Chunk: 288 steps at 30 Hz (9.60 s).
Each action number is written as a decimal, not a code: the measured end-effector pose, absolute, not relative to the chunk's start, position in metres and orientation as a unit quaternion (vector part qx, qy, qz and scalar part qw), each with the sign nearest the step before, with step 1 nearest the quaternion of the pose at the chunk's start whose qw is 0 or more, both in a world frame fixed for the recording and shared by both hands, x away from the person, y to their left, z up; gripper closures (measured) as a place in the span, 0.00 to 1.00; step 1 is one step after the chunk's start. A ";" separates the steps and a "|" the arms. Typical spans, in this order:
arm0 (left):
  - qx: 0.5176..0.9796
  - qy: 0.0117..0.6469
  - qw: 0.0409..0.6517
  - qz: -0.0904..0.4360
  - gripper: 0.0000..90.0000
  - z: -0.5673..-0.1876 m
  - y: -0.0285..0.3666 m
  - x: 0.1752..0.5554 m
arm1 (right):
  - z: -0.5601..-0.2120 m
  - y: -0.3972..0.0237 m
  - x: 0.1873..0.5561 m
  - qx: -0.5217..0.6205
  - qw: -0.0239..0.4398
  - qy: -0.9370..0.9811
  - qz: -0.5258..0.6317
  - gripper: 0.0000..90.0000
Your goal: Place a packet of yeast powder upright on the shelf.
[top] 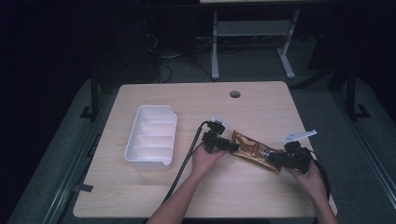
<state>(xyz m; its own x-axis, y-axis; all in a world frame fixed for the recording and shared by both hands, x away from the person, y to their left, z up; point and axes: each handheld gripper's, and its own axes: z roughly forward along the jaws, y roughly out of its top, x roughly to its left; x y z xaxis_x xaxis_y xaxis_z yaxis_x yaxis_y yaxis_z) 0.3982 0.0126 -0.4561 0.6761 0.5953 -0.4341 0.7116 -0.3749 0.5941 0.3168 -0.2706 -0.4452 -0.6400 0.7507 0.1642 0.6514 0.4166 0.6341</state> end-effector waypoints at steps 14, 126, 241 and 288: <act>0.810 0.408 0.405 -0.119 0.68 -0.465 0.009 0.404 | -0.449 -0.268 0.315 0.420 0.077 0.834 0.348 0.88; 0.846 0.242 0.474 -0.030 0.66 -0.385 0.059 0.357 | -0.404 -0.272 0.353 0.251 -0.080 0.851 0.454 0.83; 0.880 0.181 0.438 0.021 0.30 -0.432 0.131 0.262 | -0.335 -0.170 0.411 0.302 -0.022 0.798 0.522 0.84; 0.886 0.181 0.428 0.020 0.31 -0.437 0.143 0.267 | -0.308 -0.079 0.458 0.264 -0.041 0.797 0.542 0.84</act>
